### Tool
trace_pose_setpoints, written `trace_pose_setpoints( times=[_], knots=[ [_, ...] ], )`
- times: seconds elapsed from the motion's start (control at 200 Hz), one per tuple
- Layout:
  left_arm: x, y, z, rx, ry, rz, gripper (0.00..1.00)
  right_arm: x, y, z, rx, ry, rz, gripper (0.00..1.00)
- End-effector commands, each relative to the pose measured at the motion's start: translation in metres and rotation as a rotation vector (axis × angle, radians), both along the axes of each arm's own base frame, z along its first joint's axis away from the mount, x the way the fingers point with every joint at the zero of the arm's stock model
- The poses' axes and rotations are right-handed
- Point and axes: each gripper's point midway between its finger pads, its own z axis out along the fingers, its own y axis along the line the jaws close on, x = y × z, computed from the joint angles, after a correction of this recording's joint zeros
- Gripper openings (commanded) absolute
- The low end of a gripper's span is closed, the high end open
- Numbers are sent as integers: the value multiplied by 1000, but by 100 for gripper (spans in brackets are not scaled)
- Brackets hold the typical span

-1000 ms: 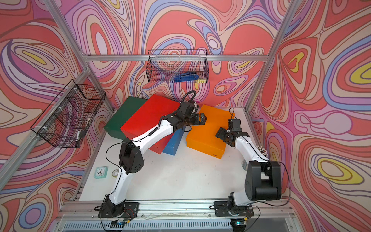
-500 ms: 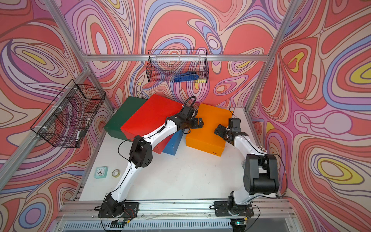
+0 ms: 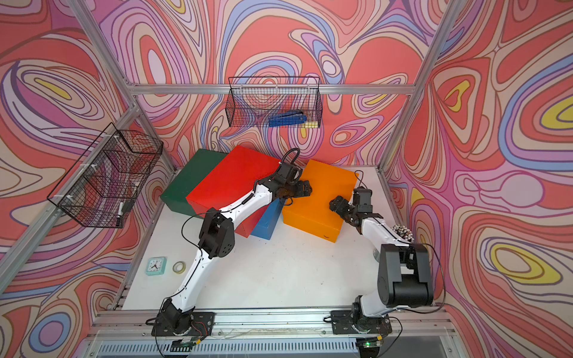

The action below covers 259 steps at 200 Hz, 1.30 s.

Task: Stack the shoeboxes
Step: Pick up the shoebox from the center of the board.

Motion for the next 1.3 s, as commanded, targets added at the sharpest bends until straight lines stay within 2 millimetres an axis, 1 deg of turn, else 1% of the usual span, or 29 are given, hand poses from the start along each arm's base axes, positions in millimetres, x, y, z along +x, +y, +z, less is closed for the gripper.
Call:
trace_pose_setpoints(
  times=[0.0, 0.13, 0.26, 0.471, 0.566, 0.676, 0.731, 0.881, 1.047, 1.292],
  knots=[
    [-41, -41, 42, -121, 8, -120, 88, -30, 53, 10, 118, 49, 158, 84],
    [-50, -44, 58, -147, 6, -124, 88, -38, 56, 41, 132, -10, 158, 84],
    [-60, -49, 76, -184, -4, -139, 88, -46, 57, 65, 145, -51, 155, 83],
    [-76, -55, 113, -222, -53, -170, 88, -53, 55, 81, 139, -74, 147, 80],
    [-80, -56, 126, -232, -76, -175, 88, -56, 54, 91, 141, -93, 146, 79],
    [-85, -58, 137, -244, -91, -184, 88, -61, 55, 106, 109, -119, 143, 75],
    [-88, -59, 142, -248, -100, -189, 88, -63, 58, 113, 92, -129, 151, 73],
    [-95, -60, 160, -263, -130, -197, 88, -69, 66, 129, 86, -153, 169, 72],
    [-104, -56, 187, -275, -180, -202, 88, -73, 73, 146, 88, -178, 183, 72],
    [-119, -48, 222, -270, -257, -201, 89, -81, 94, 187, 81, -248, 229, 71]
  ],
)
